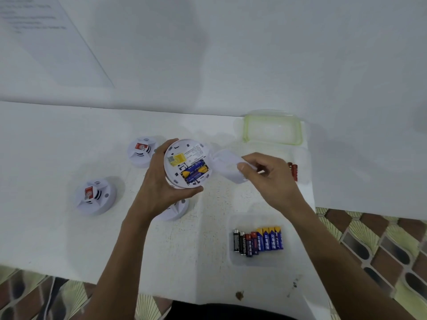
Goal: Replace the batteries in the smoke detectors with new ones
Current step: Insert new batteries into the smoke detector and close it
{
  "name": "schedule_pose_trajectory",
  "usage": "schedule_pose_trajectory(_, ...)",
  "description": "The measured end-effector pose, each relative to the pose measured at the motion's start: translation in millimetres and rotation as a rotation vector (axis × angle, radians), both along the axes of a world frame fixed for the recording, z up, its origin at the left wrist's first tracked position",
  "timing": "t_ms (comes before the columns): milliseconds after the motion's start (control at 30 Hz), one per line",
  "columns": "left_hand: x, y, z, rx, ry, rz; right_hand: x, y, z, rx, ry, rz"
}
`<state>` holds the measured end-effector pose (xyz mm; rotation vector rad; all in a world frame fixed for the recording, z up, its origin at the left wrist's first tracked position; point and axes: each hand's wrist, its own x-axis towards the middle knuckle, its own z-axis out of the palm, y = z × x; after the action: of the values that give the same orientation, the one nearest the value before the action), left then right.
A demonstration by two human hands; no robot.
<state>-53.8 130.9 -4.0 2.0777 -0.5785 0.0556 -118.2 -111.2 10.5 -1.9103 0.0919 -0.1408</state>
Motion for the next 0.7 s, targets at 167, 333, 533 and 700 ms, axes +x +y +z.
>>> schedule_pose_trajectory(167,0.3,9.9,-4.6,-0.001,0.019,0.047,3.2,3.8,-21.6,-0.107,0.024,0.015)
schedule_pose_trajectory(333,-1.5,11.8,-3.4,-0.039,0.015,0.045,5.5,4.8,-46.5,-0.507,-0.07,0.119)
schedule_pose_trajectory(533,-3.4,4.7,-4.6,-0.053,0.007,0.004,7.5,8.4,-56.9,-1.01,-0.121,0.367)
schedule_pose_trajectory(700,-4.8,1.8,-5.4,-0.043,0.009,-0.005,15.1,9.6,-58.0,-1.019,0.042,0.494)
